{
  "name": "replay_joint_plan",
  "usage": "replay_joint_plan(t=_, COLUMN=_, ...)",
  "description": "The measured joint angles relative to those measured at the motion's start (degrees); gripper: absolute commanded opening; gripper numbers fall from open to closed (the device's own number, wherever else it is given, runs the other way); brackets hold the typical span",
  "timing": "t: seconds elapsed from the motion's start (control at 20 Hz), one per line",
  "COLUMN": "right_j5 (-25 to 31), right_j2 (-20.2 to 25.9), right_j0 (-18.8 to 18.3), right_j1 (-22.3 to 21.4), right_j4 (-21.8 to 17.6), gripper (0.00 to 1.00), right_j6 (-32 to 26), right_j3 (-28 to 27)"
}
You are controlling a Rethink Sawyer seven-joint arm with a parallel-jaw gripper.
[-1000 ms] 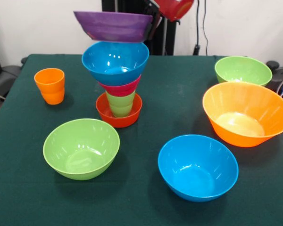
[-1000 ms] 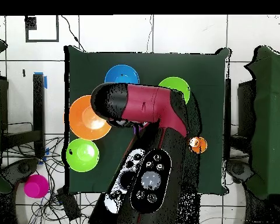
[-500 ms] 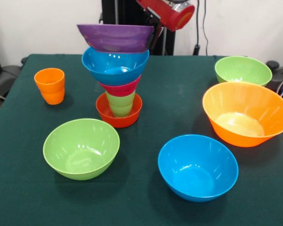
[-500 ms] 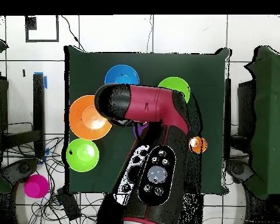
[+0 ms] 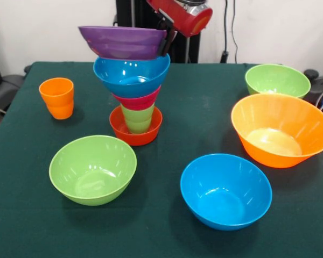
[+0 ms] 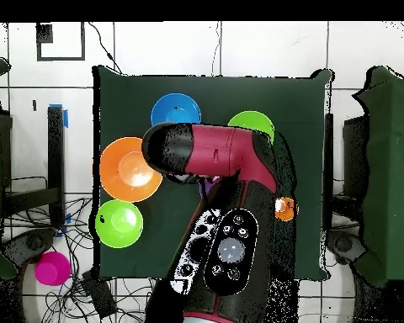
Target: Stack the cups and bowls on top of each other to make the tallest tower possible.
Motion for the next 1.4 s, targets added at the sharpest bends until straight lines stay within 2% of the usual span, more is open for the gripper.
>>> replay_joint_plan(t=0.55, right_j5=0.0, right_j2=2.0, right_j0=-0.8, right_j1=0.0, right_j4=-1.6, gripper=0.00, right_j6=0.0, right_j3=0.0)
replay_joint_plan(t=1.4, right_j5=4.2, right_j2=10.5, right_j0=-6.8, right_j1=0.0, right_j4=-1.8, gripper=0.00, right_j6=0.0, right_j3=0.0)
